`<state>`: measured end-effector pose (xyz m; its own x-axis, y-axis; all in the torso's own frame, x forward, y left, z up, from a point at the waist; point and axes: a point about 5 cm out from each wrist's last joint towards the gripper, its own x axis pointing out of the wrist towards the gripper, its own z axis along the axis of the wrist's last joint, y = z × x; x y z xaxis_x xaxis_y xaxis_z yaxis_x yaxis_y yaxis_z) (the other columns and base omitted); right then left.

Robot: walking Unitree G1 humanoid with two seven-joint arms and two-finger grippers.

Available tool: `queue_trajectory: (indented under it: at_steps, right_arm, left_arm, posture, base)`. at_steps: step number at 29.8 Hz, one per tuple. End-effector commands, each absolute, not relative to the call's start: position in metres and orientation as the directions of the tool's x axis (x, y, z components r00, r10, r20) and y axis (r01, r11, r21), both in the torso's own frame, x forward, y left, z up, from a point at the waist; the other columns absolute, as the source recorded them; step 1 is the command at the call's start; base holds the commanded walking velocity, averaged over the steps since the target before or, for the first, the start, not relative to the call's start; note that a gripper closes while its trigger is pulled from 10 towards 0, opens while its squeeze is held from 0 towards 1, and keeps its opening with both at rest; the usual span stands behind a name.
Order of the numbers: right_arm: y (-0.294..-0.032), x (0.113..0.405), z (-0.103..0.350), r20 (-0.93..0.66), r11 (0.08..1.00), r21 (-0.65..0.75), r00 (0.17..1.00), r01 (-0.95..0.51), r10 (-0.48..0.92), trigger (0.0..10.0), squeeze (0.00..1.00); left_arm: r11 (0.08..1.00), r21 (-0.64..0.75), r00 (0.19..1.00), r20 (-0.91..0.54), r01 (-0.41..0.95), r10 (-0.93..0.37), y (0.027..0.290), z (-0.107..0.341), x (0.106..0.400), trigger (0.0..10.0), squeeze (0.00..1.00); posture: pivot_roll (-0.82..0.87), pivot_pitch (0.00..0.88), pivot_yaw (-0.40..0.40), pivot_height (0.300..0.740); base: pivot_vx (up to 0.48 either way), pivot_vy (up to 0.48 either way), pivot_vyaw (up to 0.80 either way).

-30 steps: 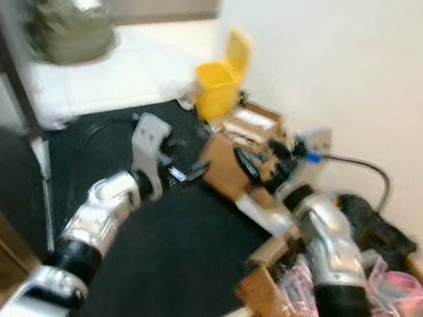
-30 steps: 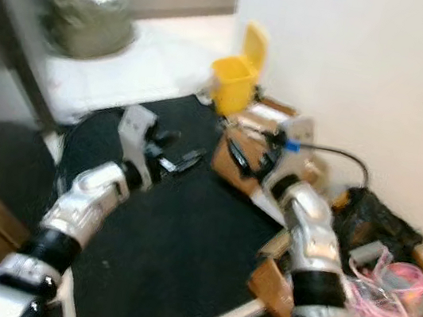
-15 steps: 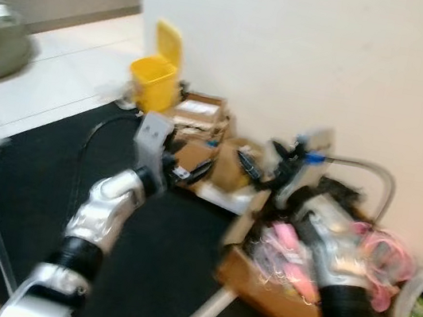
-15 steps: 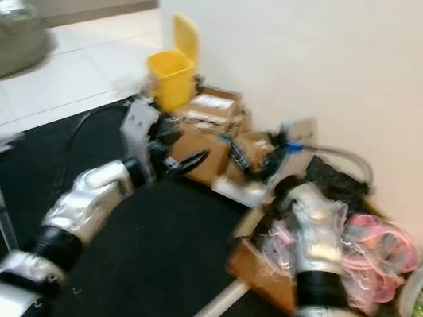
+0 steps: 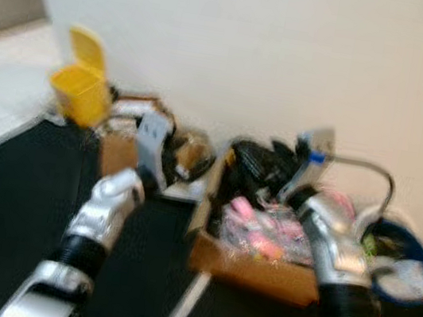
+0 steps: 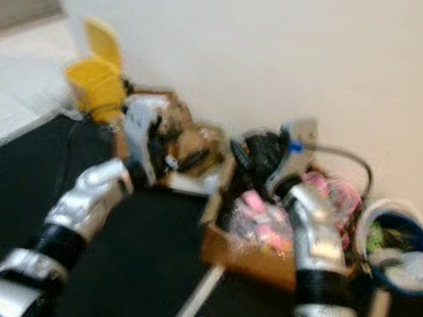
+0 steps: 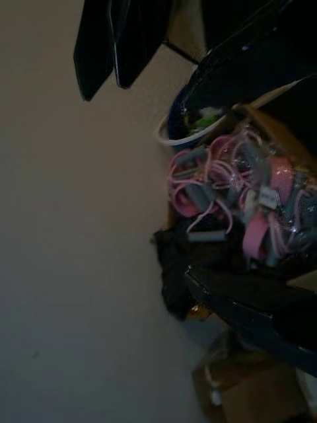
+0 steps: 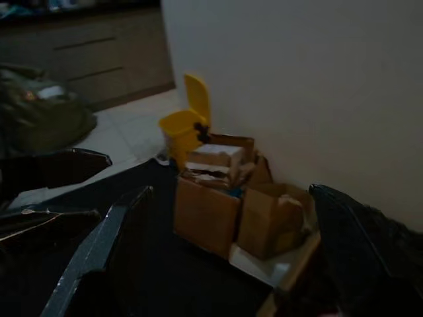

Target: Picking trash to rubbish bin

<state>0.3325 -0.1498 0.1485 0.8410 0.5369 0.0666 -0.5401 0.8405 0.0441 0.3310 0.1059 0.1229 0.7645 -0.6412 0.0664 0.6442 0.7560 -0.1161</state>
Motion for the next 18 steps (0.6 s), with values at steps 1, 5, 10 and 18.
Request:
queue_trajectory:
  at_steps: [1,5,10,18]
  right_arm:
    - [-0.1498,0.3321,0.146,0.058,0.839,0.051,0.84,-0.542,0.539,10.0,0.0]
    - [-0.1498,0.3321,0.146,0.059,0.838,0.052,0.84,-0.543,0.54,10.0,0.0]
    - [-0.1497,0.3322,0.146,0.059,0.839,0.053,0.84,-0.542,0.539,10.0,0.0]
    - [-0.1497,0.3323,0.146,0.06,0.838,0.055,0.84,-0.542,0.539,10.0,0.0]
  left_arm:
    - [0.755,-0.127,0.764,0.059,0.644,-0.642,0.1062,0.1194,0.3301,10.0,0.0]
    - [0.755,-0.127,0.764,0.059,0.644,-0.642,0.1062,0.1194,0.3301,10.0,0.0]
    - [0.754,-0.126,0.764,0.058,0.644,-0.643,0.1063,0.1193,0.3302,10.0,0.0]
    - [0.754,-0.126,0.763,0.058,0.645,-0.643,0.1064,0.1192,0.3303,10.0,0.0]
  posture:
    - [-0.09,0.0,0.029,0.74]
    - [-0.09,0.0,0.029,0.74]
    - [-0.09,0.0,0.028,0.74]
    - [-0.09,0.0,0.027,0.74]
  base:
    - [0.0,0.0,-0.8]
    - [0.0,0.0,-0.8]
    - [0.0,0.0,-0.8]
    - [0.0,0.0,-0.8]
